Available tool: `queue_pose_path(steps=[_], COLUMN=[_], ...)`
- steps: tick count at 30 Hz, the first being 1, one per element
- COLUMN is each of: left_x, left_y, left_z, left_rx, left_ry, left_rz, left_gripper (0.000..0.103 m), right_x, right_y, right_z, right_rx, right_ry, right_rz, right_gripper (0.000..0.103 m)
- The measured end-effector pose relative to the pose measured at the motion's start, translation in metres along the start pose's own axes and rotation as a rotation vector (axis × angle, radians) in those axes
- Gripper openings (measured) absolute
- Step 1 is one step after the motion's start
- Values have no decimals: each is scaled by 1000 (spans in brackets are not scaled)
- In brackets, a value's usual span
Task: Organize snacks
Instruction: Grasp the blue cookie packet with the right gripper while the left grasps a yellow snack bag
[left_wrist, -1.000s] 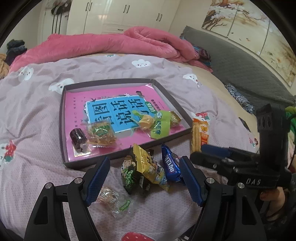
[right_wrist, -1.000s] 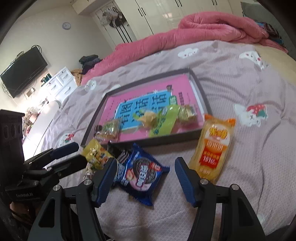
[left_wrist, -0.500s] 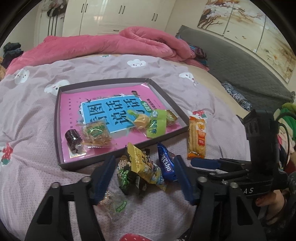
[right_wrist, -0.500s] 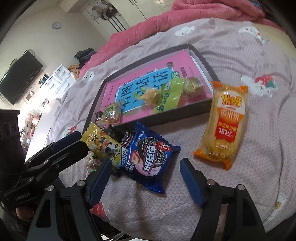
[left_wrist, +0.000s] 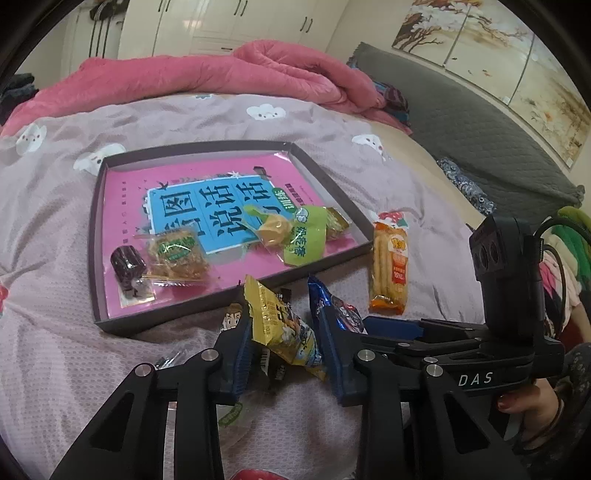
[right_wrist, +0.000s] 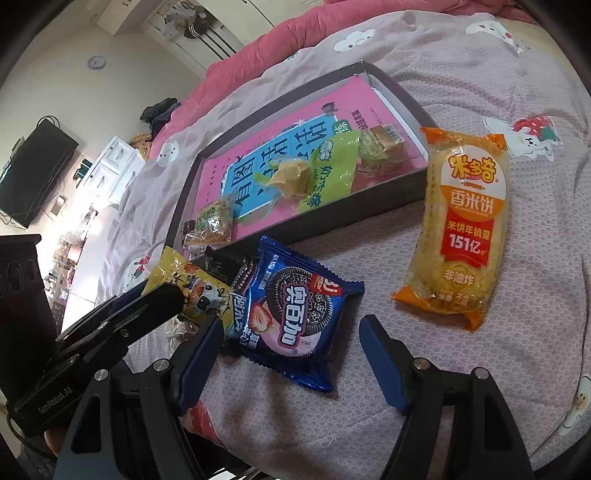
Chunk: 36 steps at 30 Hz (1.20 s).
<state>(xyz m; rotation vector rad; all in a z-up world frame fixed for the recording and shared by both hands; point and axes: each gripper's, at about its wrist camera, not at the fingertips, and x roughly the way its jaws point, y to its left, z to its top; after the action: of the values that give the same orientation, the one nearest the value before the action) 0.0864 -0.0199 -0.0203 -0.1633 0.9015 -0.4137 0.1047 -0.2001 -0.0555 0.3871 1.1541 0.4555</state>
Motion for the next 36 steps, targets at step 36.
queue_pose_path(steps=[36], left_x=[34], left_y=[-2], left_z=[0], left_rx=[-19], left_ry=[85], left_rz=[-52], left_gripper=[15], right_x=[-3], right_y=[4], right_z=[7], right_rx=[-86], right_ry=[-71], right_rz=[-36], right_gripper=[51])
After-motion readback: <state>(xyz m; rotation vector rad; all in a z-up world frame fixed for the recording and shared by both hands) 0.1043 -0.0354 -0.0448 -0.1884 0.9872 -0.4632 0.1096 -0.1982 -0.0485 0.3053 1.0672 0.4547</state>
